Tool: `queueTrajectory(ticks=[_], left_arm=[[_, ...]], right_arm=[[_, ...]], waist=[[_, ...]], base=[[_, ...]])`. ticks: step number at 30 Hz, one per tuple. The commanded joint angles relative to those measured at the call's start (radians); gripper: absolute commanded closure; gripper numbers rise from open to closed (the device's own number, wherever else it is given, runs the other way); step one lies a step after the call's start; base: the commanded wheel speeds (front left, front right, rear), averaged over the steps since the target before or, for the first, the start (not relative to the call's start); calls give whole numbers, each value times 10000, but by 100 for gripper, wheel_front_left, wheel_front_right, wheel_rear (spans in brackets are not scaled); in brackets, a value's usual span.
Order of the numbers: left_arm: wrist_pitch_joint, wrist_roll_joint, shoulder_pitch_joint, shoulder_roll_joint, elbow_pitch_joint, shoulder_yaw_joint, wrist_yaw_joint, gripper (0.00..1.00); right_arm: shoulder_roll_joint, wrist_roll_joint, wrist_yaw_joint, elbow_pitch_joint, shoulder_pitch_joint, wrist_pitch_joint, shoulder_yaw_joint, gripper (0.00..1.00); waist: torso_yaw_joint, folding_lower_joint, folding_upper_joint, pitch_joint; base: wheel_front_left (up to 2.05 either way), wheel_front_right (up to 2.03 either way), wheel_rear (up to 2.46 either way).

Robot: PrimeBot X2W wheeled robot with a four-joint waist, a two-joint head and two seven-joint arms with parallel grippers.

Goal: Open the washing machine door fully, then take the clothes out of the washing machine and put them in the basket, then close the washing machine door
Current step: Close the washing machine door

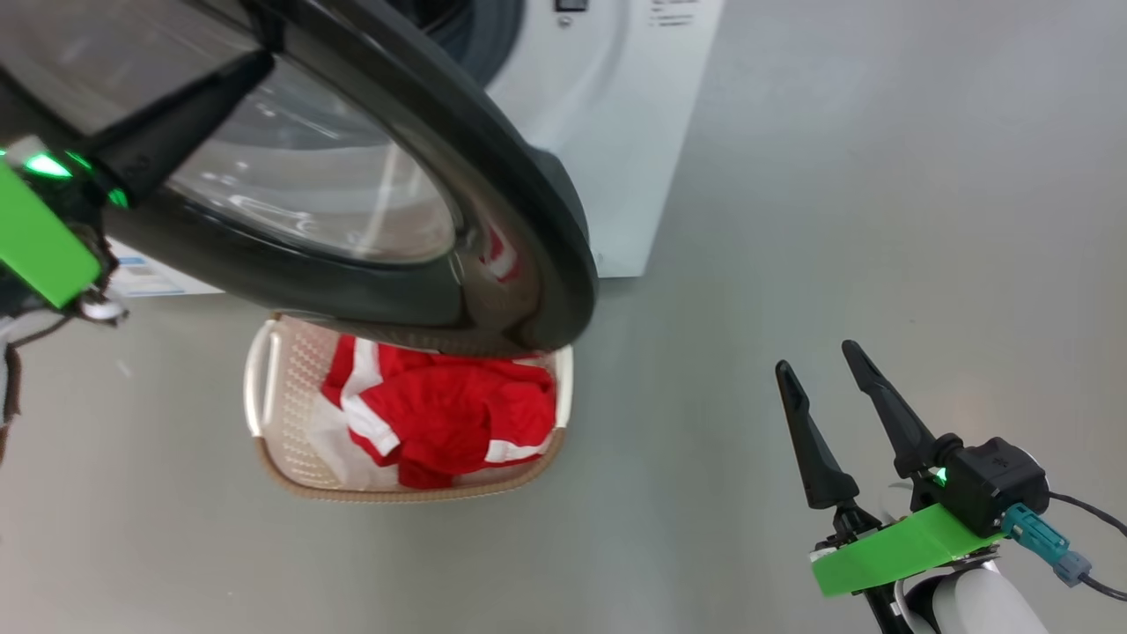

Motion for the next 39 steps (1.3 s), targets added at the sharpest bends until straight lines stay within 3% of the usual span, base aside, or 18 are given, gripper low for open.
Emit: queueTrajectory(ticks=[1,10,19,34,39], left_arm=[[-177,-4,-471,557,-124,356,-69,100],[-1224,2,-875,809,256,-105,-69,100],[-1597,-362,-756,1060,352,-550,-69,100],[-2803,-619,1196,1335,-103,-853,-69,99],[-3394,-563,2103,1258,-58,-1141,-69,59]], right_arm=[[29,91,63,-292,-249,-65,244,0],[31,216,63,-346,-304,-65,234,0],[31,218,63,-340,-267,-65,152,0],[31,-23,63,-240,-39,-65,-2,0],[31,-129,63,-208,99,-65,-58,0]], waist=[[-310,0,0,204],[-618,0,0,296],[-431,0,0,160],[294,0,0,-379],[565,0,0,-592]], base=[[0,0,0],[0,0,0],[0,0,0],[0,0,0],[0,0,0]])
